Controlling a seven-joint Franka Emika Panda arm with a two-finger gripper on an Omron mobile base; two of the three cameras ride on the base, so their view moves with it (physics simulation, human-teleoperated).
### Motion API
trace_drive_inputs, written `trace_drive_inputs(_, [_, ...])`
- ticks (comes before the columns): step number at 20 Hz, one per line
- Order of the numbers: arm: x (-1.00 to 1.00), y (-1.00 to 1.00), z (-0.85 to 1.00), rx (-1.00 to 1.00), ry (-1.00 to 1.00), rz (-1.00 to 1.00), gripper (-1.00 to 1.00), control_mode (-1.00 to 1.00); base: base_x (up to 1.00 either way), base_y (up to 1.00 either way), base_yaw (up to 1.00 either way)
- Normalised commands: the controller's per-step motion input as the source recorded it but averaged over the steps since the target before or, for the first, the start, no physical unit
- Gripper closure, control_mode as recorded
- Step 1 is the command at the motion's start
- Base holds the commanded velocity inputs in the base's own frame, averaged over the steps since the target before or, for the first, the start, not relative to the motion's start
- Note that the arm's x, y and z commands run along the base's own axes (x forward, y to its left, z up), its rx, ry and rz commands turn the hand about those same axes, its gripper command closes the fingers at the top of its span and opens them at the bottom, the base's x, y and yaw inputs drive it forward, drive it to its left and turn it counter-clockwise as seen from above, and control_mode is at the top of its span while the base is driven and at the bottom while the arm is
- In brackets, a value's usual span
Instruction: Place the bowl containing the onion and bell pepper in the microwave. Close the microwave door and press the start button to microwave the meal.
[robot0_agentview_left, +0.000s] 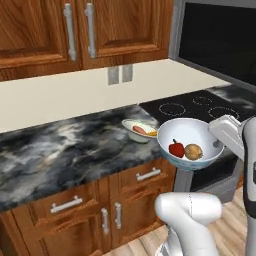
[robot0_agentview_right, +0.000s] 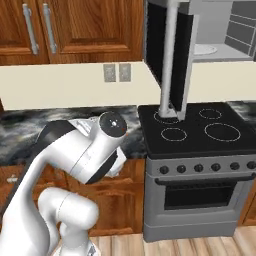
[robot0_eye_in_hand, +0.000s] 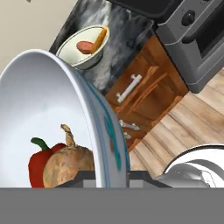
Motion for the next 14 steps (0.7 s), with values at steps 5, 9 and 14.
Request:
trace_drive_inputs(5, [0.0,0.0,0.0,0.0,0.0,0.0,1.0,1.0,0.0,-0.82,-0.48])
trace_drive_inputs(9, [0.0,0.0,0.0,0.0,0.0,0.0,1.0,1.0,0.0,-0.7,-0.41])
trace_drive_inputs(14, [0.0,0.0,0.0,0.0,0.0,0.0,1.0,1.0,0.0,-0.64,-0.28])
